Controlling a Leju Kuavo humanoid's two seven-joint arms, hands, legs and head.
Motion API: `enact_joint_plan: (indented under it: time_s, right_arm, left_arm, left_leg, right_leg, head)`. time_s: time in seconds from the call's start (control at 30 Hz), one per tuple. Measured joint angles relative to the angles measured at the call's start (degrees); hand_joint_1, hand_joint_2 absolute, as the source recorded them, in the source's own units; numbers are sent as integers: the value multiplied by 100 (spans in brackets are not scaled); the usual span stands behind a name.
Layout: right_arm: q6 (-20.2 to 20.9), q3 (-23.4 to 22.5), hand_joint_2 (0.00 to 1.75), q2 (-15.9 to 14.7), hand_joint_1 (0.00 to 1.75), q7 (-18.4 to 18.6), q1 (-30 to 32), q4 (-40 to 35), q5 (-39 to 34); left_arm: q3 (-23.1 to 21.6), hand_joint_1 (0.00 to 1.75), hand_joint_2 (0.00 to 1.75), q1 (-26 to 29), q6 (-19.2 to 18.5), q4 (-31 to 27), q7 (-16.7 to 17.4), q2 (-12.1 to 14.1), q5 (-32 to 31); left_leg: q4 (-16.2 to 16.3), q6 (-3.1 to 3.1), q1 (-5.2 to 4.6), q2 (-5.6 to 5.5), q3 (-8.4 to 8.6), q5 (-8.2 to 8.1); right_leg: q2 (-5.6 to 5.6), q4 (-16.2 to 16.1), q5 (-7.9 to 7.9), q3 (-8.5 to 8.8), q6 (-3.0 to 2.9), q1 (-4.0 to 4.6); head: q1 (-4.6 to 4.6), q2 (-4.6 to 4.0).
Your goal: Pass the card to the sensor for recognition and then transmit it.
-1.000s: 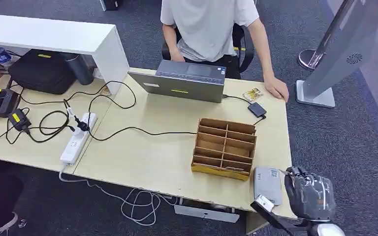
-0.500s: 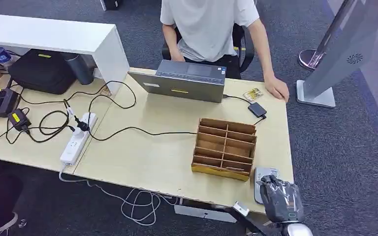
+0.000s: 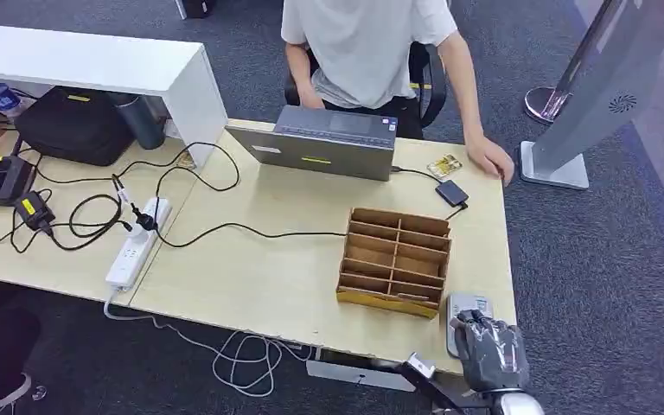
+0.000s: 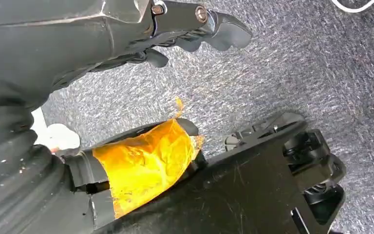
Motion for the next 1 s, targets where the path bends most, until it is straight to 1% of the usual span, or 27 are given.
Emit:
enact_joint_plan:
  time_s: [0.13, 0.2, 0.37, 0.47, 0.53, 0.6, 0.73, 0.83, 1.0]
  right_arm:
    - [151, -138, 175, -203, 175, 15, -215, -544, -122]
    - [290, -234, 175, -341, 175, 15, -413, -863, -212]
    - [483, -422, 175, -619, 175, -61, -977, -1337, -221]
    - [849, -422, 175, -815, 175, -70, -1473, -1466, -256]
    - [1082, -400, 175, -863, 175, -70, -1845, -1455, -190]
    - [1311, -296, 175, -868, 175, -70, -2279, -1334, -121]
    - [1484, 3, 175, -818, 175, 32, -2896, -937, 139]
    - [1460, 387, 175, -632, 175, 192, -3498, -387, 284]
    - [1455, 748, 175, -306, 175, 306, -3961, 220, 328]
  left_arm:
    - [0, 0, 175, 4, 0, 0, -7, 18, -15]
    - [0, 0, 175, 7, 2, 0, -15, 28, -15]
    - [0, 0, 175, 13, 2, 0, -63, 35, -33]
    - [0, 0, 175, 13, 0, 0, -74, 39, -81]
    - [0, 0, 175, 12, -11, 0, -74, 39, -129]
    - [0, 0, 175, 6, -28, 0, -85, 39, -196]
    - [0, 0, 175, -6, -68, 0, -142, 31, -251]
    - [0, 0, 175, -32, -79, 0, -199, 26, -238]
    - [0, 0, 175, -36, -151, 0, -210, 24, -164]
  left_leg:
    - [3, 0, -1, 2, 0, 0]
    - [4, 1, 0, 5, 1, 1]
    - [5, 2, -1, 5, 0, 1]
    - [6, 1, 0, 7, 0, 2]
    - [5, 1, 0, 7, -2, 2]
    - [5, -3, 0, 12, 1, 5]
    - [5, -6, 2, -3, -9, 8]
    - [6, -16, 4, 18, -11, 14]
    - [5, -19, 5, 9, -15, 16]
  right_leg:
    - [2, 0, 1, -1, 0, -1]
    - [2, 0, 1, -1, -1, 0]
    - [3, 0, 4, 0, -1, 0]
    - [5, 1, 7, 0, -5, 0]
    - [6, 3, 9, 0, -6, 0]
    - [10, 3, 11, -1, -6, 1]
    - [-5, 6, 11, -4, -7, 4]
    - [14, 10, 20, -20, -17, 5]
    - [8, 11, 19, -21, -17, 6]
  head:
    - [0, 0]
    - [0, 0]
    - [2, 0]
    - [2, 0]
    - [2, 0]
    - [0, 0]
    - [4, 0]
    - [2, 0]
    - [0, 0]
